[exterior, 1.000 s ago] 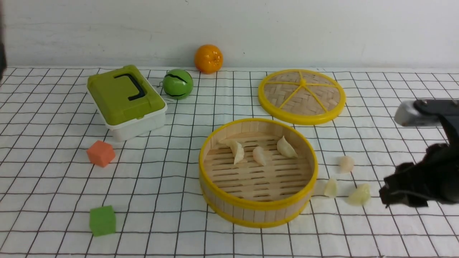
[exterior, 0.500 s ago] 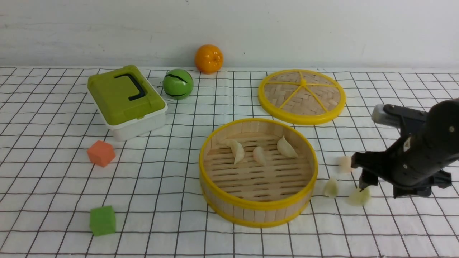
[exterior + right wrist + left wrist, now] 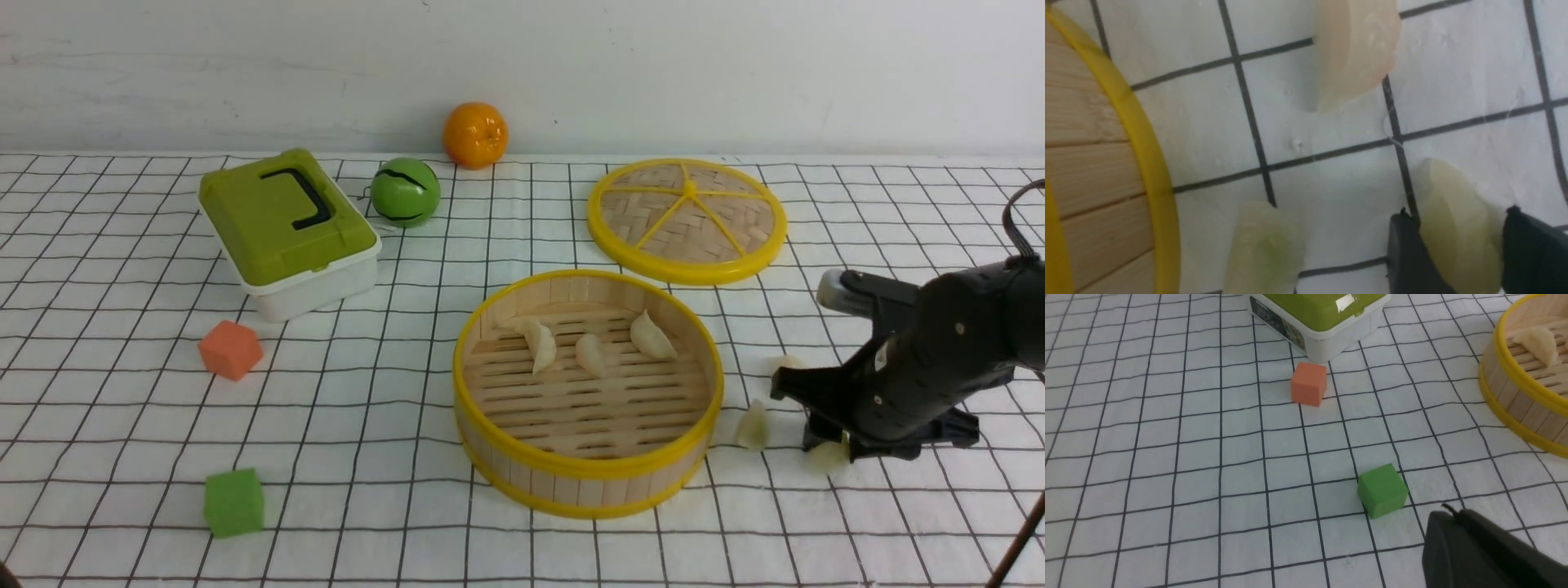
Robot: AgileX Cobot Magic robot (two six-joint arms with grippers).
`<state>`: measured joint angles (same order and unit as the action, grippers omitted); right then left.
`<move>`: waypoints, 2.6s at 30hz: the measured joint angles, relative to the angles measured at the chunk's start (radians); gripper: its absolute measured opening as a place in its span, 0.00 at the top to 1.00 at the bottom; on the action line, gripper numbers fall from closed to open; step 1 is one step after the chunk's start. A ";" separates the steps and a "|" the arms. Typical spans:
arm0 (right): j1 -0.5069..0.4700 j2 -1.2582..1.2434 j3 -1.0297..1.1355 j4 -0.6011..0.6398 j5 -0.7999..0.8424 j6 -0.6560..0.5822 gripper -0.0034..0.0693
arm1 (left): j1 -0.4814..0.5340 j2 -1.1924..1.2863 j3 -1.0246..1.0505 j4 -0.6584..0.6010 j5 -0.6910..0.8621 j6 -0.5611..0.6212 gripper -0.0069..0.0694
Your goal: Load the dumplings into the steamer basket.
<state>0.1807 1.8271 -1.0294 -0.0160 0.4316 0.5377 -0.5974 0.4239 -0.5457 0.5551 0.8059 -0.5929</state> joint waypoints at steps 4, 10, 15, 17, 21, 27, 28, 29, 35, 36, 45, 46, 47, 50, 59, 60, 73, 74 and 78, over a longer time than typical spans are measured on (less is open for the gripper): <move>0.000 -0.006 0.000 -0.045 0.025 -0.019 0.57 | 0.000 0.000 0.000 0.000 -0.002 0.000 0.92; 0.000 -0.065 0.001 -0.157 0.141 -0.034 0.57 | 0.000 0.000 0.000 0.001 -0.024 0.000 0.92; 0.003 -0.178 0.000 -0.125 0.186 -0.123 0.57 | 0.000 0.000 0.000 0.003 -0.051 0.000 0.92; 0.030 -0.246 -0.025 -0.036 0.221 -0.218 0.57 | 0.000 0.000 0.002 0.004 -0.071 0.000 0.92; 0.146 -0.250 -0.174 0.146 0.332 -0.414 0.57 | 0.000 0.000 0.014 0.006 -0.094 0.000 0.92; 0.321 -0.077 -0.430 0.250 0.398 -0.490 0.57 | 0.000 0.000 0.019 0.000 -0.093 -0.012 0.92; 0.338 -0.043 -0.474 0.252 0.402 -0.483 0.57 | 0.000 0.000 0.019 0.000 -0.093 -0.019 0.92; 0.352 0.001 -0.508 0.252 0.407 -0.472 0.57 | 0.000 0.000 0.019 0.000 -0.093 -0.029 0.92; 0.397 0.181 -0.651 0.250 0.457 -0.417 0.57 | 0.000 0.000 0.019 0.000 -0.094 -0.065 0.92; 0.398 0.227 -0.670 0.249 0.465 -0.415 0.57 | 0.000 0.000 0.019 0.000 -0.094 -0.070 0.92; 0.398 0.307 -0.687 0.178 0.436 -0.318 0.57 | 0.000 0.000 0.019 -0.001 -0.095 -0.075 0.92; 0.398 0.307 -0.687 0.178 0.435 -0.314 0.57 | 0.000 0.000 0.019 -0.001 -0.095 -0.075 0.91; 0.398 0.308 -0.687 0.179 0.435 -0.312 0.57 | 0.000 0.000 0.019 -0.001 -0.095 -0.075 0.91; 0.398 0.308 -0.692 0.187 0.442 -0.311 0.51 | 0.000 0.000 0.019 -0.001 -0.095 -0.075 0.91; 0.398 0.244 -0.844 0.154 0.653 -0.447 0.18 | 0.000 0.000 0.019 -0.001 -0.095 -0.077 0.91; 0.398 0.234 -0.850 0.143 0.669 -0.466 0.18 | 0.000 0.000 0.019 -0.004 -0.095 -0.077 0.91; 0.051 0.040 -0.636 0.073 0.778 -0.516 0.17 | 0.000 0.000 0.059 -0.008 -0.148 -0.077 0.90; 0.034 0.041 -0.627 0.081 0.766 -0.511 0.17 | 0.000 0.000 0.059 -0.008 -0.148 -0.077 0.90; -0.087 0.044 -0.454 0.261 0.540 -0.466 0.21 | 0.000 0.000 0.059 -0.008 -0.153 -0.077 0.89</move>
<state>0.0938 1.8714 -1.4835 0.2452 0.9712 0.0716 -0.5974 0.4239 -0.4870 0.5470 0.6524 -0.6703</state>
